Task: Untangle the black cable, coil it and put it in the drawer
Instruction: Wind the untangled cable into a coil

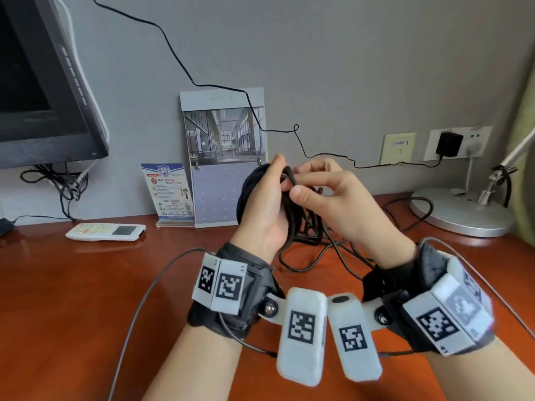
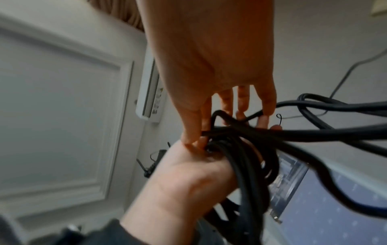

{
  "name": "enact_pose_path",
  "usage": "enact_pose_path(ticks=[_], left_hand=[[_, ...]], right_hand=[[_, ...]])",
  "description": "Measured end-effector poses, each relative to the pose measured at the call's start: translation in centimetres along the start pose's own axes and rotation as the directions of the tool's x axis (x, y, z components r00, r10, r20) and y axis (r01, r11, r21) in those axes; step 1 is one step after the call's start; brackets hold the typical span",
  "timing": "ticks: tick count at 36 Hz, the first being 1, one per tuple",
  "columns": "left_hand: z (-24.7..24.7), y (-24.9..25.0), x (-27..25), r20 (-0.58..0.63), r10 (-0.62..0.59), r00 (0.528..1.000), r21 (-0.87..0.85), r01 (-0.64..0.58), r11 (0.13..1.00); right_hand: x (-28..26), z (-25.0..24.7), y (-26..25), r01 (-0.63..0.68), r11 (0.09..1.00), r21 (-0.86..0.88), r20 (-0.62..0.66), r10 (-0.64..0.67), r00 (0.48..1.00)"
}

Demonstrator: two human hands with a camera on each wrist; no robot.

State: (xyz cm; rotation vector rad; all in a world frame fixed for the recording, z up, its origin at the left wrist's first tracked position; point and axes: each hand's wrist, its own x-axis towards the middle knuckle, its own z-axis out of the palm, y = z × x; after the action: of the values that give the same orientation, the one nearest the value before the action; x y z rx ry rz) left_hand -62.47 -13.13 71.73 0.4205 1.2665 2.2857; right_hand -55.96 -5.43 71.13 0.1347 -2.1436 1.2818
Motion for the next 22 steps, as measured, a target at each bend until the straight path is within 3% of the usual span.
enact_pose_path(ticks=[4,8,10,13,15,18,22], left_hand=[[-0.1,-0.2,-0.1,0.073,-0.043,0.996,0.027,0.042,0.999],[-0.4,-0.9,0.0,0.194,-0.126,0.973,0.15,0.097,0.984],[-0.5,-1.0,0.1,0.196,-0.177,0.964,0.162,0.147,0.976],[-0.7,-0.9,0.5,0.136,-0.165,0.977,0.144,0.146,0.979],[-0.7,-0.8,0.7,0.081,-0.112,0.99,0.149,0.1,0.984],[-0.8,-0.8,0.9,0.027,-0.042,0.999,0.171,0.037,0.985],[-1.0,-1.2,0.9,0.016,-0.079,0.997,0.193,0.075,0.978]], right_hand=[[0.2,0.3,0.9,-0.054,0.959,-0.277,-0.062,0.038,0.997],[0.3,0.4,2.3,-0.051,0.888,-0.456,-0.149,-0.02,0.989],[0.2,-0.4,2.7,-0.026,0.915,-0.403,-0.03,0.015,0.999],[-0.3,-2.0,2.6,-0.122,0.988,-0.099,0.194,0.139,0.971],[-0.4,-2.1,2.5,-0.209,0.977,0.044,0.166,0.199,0.966],[-0.2,-1.5,2.4,-0.26,0.957,0.128,0.024,0.259,0.965],[0.0,-0.7,2.3,-0.304,0.95,-0.066,0.058,0.308,0.95]])
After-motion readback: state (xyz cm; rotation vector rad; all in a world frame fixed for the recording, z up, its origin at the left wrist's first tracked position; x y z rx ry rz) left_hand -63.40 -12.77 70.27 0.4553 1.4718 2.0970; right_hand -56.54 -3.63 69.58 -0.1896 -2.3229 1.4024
